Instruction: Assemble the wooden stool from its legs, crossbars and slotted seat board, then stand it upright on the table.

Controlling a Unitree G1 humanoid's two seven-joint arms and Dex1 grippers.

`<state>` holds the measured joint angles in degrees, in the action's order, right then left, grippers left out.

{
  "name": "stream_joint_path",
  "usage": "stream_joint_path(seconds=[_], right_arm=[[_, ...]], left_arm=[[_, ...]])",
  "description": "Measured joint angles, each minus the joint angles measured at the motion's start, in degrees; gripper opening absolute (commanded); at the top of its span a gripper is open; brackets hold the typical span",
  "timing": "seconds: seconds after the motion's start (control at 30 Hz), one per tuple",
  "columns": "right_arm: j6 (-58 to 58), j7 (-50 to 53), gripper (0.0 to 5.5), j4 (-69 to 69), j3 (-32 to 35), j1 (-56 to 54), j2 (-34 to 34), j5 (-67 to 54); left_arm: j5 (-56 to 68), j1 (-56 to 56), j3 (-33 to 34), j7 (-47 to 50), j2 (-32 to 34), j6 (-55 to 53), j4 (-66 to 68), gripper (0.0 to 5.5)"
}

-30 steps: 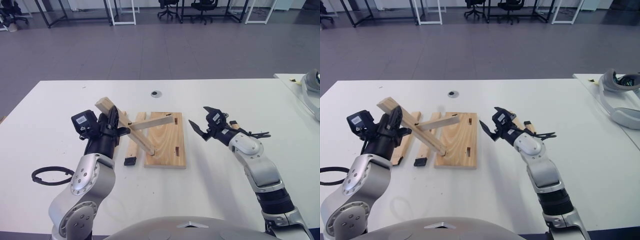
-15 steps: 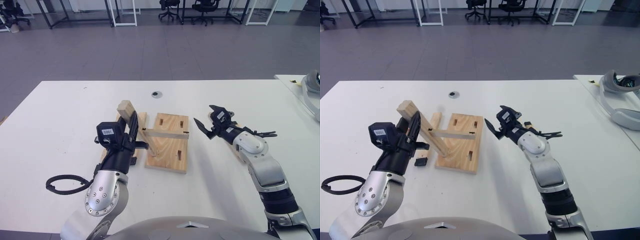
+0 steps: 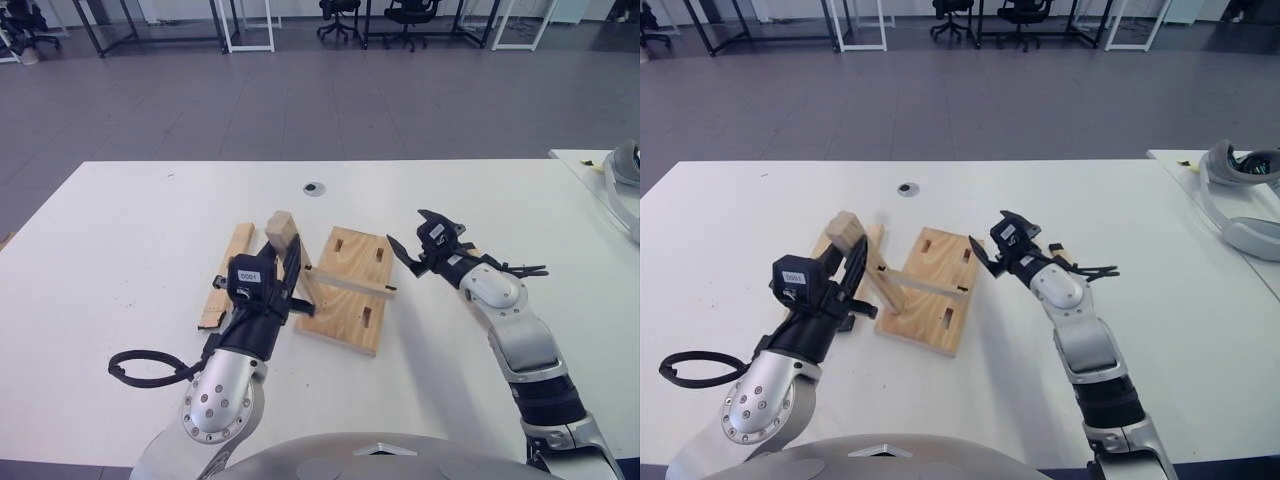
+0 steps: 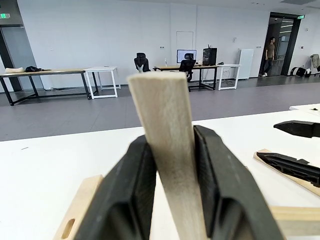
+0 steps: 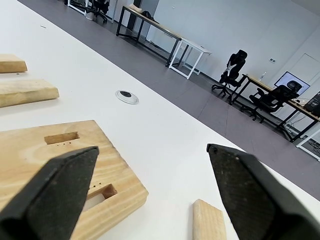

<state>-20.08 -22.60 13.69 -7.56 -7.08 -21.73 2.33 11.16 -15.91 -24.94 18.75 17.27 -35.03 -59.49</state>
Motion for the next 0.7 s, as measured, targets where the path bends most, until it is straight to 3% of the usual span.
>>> stream_joint_path(seconds=[0.03, 0.07, 0.23, 0.5, 0.57, 0.7], right_arm=[[0.36, 0.37, 4.04, -0.5, -0.14, -0.02, 0.13, 0.17], [0.57, 0.61, 4.04, -1.16, -0.35, -0.04, 0.55, 0.27], [1.03, 1.83, 4.04, -1.69, -2.55, -0.02, 3.46, 1.15], [2.39, 1.88, 4.04, -1.69, -3.73, 0.61, 3.88, 2.57], [2.33, 1.66, 4.04, -1.8, -3.62, 0.76, 2.59, 2.8], [1.5, -1.77, 4.04, -4.47, -4.29, 0.61, 0.45, 2.64]], left_arm=[[0.09, 0.5, 0.61, -0.37, -0.58, -0.82, 0.11, 1.01], [0.15, 1.12, 1.42, -0.79, -1.28, -1.93, 0.16, 1.41], [-2.76, 4.83, 7.54, -2.01, -0.81, -11.29, 1.05, 2.28], [-0.96, 13.67, 13.83, -5.99, -1.99, -5.33, -0.14, 3.61], [5.03, 21.83, 22.75, -8.3, -1.51, -4.1, -0.23, 4.02], [26.32, 41.33, 44.06, -10.71, 2.05, -7.27, 4.2, 4.02]])
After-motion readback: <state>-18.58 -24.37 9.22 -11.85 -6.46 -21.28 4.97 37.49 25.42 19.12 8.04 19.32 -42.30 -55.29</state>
